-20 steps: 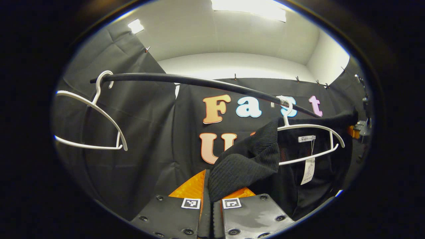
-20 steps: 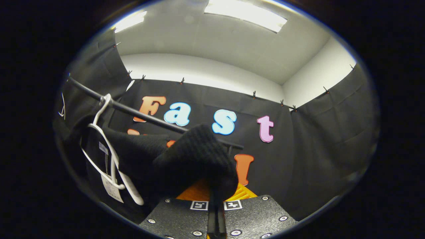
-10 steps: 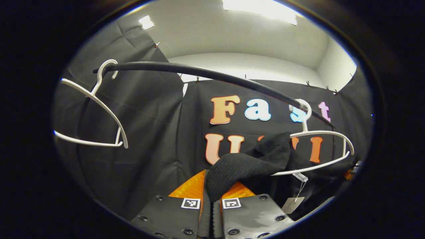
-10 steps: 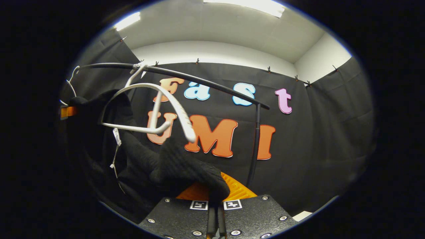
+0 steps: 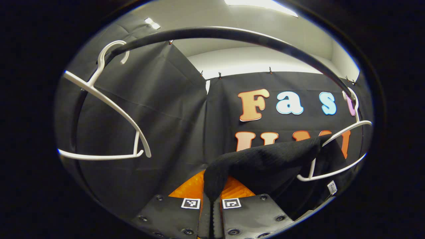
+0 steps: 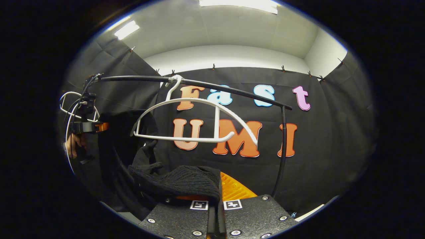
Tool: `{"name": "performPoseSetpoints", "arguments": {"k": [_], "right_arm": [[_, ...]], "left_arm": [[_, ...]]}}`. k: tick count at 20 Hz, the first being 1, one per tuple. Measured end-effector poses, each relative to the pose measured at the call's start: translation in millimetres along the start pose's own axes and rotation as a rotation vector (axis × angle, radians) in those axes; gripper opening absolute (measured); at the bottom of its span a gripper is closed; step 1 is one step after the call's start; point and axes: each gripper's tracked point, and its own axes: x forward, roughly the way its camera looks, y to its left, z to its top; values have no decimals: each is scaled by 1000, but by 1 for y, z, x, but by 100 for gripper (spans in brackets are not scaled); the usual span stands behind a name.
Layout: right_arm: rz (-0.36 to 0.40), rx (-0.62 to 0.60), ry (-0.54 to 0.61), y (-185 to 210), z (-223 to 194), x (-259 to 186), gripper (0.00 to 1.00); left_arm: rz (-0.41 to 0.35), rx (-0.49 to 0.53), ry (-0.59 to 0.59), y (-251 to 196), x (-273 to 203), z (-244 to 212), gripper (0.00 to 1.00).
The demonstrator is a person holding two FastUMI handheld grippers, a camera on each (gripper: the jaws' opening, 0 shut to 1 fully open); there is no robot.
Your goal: Grasp the clothes on the hanger with both hands and then place them into the laundry hamper below.
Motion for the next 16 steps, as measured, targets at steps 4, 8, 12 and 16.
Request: {"name": "performPoseSetpoints", "arguments": {"k": [4,8,12,16], "right_arm": [[24,18,8,14,1,-5,10],[33,21,17,17,-1,-8,10],[47,25,32,27,-7,-8,10],[64,32,44,34,-13,-10,10]], "left_arm": [[44,49,31,18,-1,-21,11],[44,74,30,24,-8,-22,10],[58,74,81,35,-8,-39,10],[64,59,99,44,-19,-49,10]]}}
